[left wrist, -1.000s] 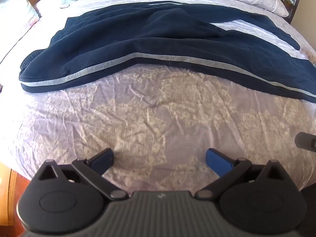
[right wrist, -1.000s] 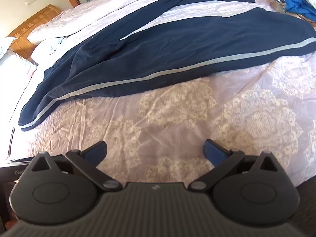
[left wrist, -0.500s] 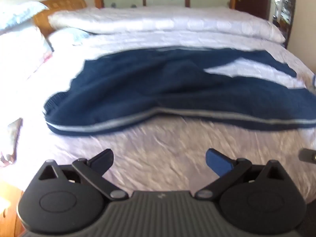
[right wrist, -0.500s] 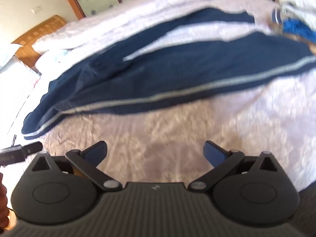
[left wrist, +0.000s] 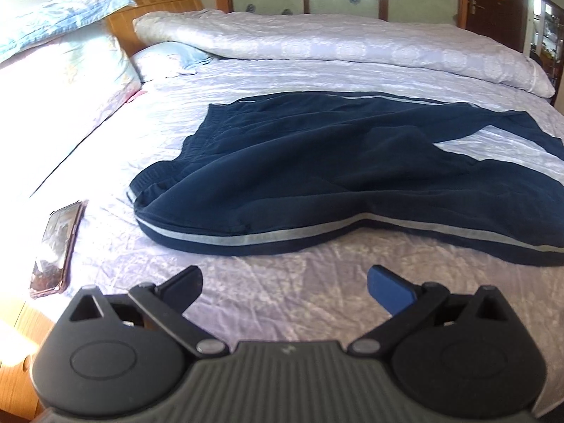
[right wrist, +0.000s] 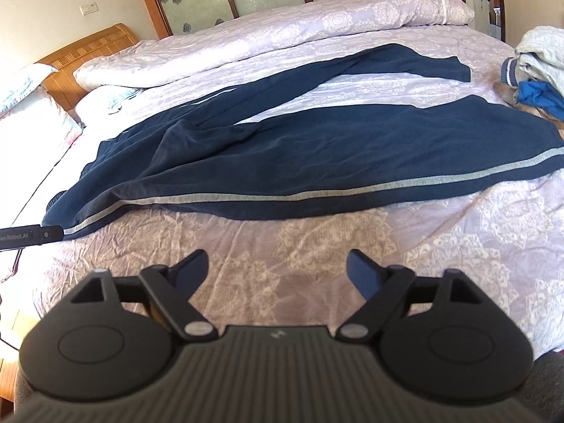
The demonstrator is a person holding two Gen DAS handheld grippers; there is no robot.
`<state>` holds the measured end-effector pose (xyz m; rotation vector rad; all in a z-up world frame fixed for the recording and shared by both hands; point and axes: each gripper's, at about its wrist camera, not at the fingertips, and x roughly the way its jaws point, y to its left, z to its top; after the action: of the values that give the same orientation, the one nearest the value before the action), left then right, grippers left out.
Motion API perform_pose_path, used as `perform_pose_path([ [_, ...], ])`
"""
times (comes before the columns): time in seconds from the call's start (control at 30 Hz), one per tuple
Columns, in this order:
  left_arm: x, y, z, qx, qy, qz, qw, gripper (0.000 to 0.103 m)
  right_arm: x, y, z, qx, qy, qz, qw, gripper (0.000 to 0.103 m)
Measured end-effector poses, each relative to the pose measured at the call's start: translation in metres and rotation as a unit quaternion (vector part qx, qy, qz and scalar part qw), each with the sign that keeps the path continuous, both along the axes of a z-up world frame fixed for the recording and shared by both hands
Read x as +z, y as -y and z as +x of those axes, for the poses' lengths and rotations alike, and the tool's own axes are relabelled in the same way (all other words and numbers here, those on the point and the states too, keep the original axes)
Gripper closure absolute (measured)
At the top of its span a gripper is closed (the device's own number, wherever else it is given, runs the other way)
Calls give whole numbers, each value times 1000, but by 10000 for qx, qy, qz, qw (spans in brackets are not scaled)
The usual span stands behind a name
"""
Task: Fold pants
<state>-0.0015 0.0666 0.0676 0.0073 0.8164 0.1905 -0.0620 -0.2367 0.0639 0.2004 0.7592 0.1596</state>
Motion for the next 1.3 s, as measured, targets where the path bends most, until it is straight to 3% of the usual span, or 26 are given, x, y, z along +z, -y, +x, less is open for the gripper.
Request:
perform_pose_path([
  [0.2,-10,-15,3,148,-11,35,9999,0,-7,3,2,-62,-108,159,9998,42],
  [0.33,-13,-25,4,202,1,-1,9998,0,-12,9,4,-72,-188,263,9995,46],
  [0.43,-11,-39,5,254,74,-233,9994,0,-13,13,6,-94,-248,369,9990,48],
  [0.53,-7,-72,9,428,138,-741,9962,0,-14,23,12,-223,-349,701,9967,49],
  [0.67,1,-137,18,1002,239,-1503,9833,0,-14,43,21,-515,-509,1309,9888,49],
  [0.83,-7,-211,41,1407,123,-2495,9580,0,-19,55,34,-696,-731,1842,9777,48],
  [1.0,-40,-245,68,1690,-220,-3217,9314,0,-30,67,46,-1125,-920,2341,9613,47],
  [1.1,-56,-255,81,1739,-296,-3614,9155,10,-37,74,50,-1342,-1043,2649,9492,47],
  [1.23,-61,-259,98,1710,-259,-3624,9158,26,-44,82,53,-1625,-1251,2913,9344,47],
  [1.3,-62,-257,105,1703,-248,-3607,9167,43,-46,82,57,-1712,-1267,3015,9294,47],
])
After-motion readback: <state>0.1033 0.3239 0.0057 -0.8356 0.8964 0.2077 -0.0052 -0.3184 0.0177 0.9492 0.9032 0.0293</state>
